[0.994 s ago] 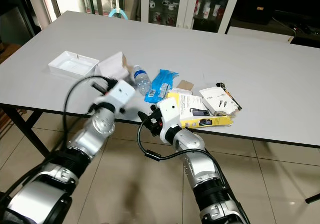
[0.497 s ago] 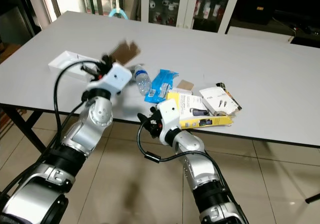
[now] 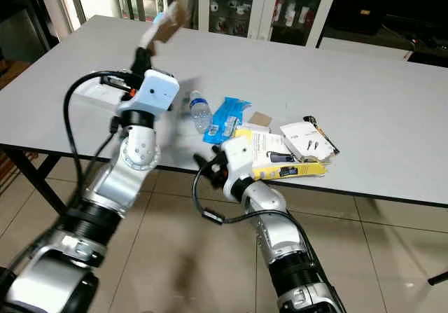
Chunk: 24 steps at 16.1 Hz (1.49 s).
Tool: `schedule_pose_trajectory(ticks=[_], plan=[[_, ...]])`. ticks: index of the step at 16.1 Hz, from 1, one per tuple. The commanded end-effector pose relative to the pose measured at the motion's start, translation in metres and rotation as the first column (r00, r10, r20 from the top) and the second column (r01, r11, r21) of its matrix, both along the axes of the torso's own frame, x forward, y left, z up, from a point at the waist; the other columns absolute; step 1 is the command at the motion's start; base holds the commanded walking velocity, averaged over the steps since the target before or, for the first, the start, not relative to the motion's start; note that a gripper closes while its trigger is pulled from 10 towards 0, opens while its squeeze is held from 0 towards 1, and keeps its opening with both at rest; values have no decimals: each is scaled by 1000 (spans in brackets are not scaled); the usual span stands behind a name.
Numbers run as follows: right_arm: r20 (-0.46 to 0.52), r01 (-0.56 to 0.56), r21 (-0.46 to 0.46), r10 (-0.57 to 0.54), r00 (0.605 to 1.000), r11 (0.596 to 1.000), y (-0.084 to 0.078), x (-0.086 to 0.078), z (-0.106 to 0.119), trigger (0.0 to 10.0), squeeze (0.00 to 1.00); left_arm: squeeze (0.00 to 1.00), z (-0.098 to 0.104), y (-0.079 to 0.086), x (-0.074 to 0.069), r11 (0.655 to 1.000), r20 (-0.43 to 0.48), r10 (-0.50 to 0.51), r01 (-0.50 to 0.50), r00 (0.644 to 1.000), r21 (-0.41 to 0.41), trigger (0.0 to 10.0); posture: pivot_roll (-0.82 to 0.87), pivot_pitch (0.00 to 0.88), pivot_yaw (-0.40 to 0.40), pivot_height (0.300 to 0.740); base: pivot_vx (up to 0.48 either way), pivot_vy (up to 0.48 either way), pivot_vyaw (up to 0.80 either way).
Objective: Picking trash to rubbish bin
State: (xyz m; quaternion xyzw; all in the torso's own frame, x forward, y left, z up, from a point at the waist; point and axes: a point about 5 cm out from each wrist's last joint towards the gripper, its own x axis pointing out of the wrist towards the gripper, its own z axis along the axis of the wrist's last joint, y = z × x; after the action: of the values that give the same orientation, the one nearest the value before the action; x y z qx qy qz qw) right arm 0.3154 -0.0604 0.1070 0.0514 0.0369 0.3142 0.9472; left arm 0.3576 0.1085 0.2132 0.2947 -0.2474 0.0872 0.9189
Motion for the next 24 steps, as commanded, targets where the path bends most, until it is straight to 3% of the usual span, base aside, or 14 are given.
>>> schedule_pose_trajectory(ticks=[1, 3, 4, 6, 11, 14, 17, 22, 24], plan=[[21, 46, 23, -46, 999, 999, -7, 6, 6, 10000, 0, 0, -1, -1, -2, 999, -7, -40, 40, 999, -27, 10000, 12, 0, -79, 740, 0, 0, 0], [55, 137, 74, -142, 988, 988, -17, 13, 15, 10000, 0, 0, -1, -4, -7, 984, -4, -124, 122, 992, -131, 10000, 15, 0, -79, 740, 0, 0, 0], [79, 244, 127, -255, 964, 961, -28, 20, 24, 10000, 0, 0, -2, 1, -7, 965, -7, -139, 133, 990, -226, 10000, 19, 2, -80, 740, 0, 0, 0], [112, 331, 162, -350, 930, 930, -38, 25, 33, 10000, 0, 0, -6, 7, -6, 941, -22, -162, 148, 987, -303, 10000, 19, 4, -80, 740, 0, 0, 0], [218, 456, 200, -493, 842, 867, -53, 30, 51, 10000, 0, 0, -14, 16, -5, 935, -55, -171, 145, 984, -324, 10000, 22, 4, -80, 740, 0, 0, 0], [300, 516, 201, -554, 777, 833, -63, 31, 63, 10000, 0, 0, -18, 13, -7, 914, -67, -246, 208, 967, -349, 10000, 19, 4, -79, 740, 0, 0, 0], [316, 546, 206, -584, 748, 812, -68, 32, 64, 10000, 0, 0, -18, 18, -8, 904, -73, -286, 243, 955, -351, 10000, 21, 7, -82, 740, 0, 0, 0], [326, 567, 211, -604, 727, 796, -71, 34, 65, 10000, 0, 0, -19, 25, -6, 908, -83, -259, 213, 962, -362, 10000, 25, 8, -88, 740, 0, 0, 0], [330, 570, 210, -606, 724, 795, -72, 34, 65, 10000, 0, 0, -21, 24, -4, 929, -93, -221, 181, 971, -322, 10000, 21, 9, -88, 740, 0, 0, 0]])
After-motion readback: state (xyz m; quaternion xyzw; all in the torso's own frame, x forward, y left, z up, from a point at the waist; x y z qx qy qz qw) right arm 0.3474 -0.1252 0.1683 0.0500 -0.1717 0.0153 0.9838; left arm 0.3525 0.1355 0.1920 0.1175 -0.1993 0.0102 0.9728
